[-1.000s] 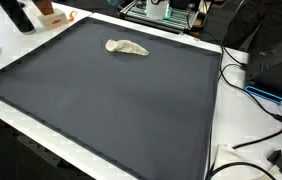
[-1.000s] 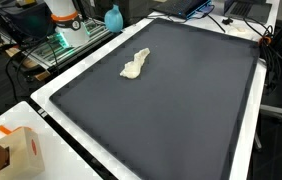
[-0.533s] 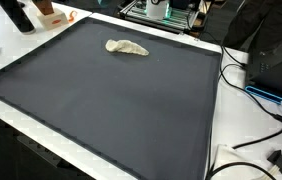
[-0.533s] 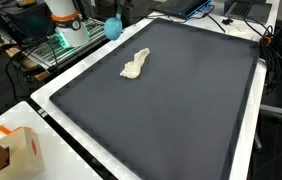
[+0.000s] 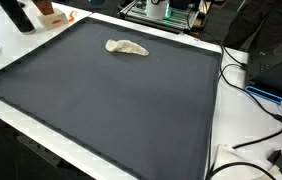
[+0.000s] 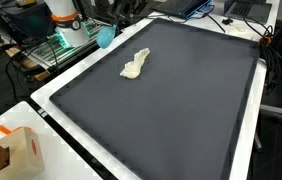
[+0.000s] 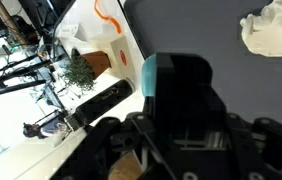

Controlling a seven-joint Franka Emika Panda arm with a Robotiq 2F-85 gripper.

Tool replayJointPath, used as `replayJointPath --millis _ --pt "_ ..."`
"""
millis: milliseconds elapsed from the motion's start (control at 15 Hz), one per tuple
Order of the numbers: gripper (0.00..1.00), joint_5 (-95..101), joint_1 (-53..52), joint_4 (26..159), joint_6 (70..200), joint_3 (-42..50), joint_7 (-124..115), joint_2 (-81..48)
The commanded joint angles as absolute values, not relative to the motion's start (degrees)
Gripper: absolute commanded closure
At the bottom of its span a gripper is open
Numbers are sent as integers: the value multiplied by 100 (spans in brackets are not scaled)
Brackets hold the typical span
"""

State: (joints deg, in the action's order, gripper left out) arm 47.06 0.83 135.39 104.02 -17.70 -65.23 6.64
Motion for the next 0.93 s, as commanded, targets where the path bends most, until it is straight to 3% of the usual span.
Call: replayJointPath --millis 0,867 --pt "75 5081 -323 13237 9809 -1561 -7288 80" --pt "75 5765 -1018 12908 9371 -1252 -7689 -1067"
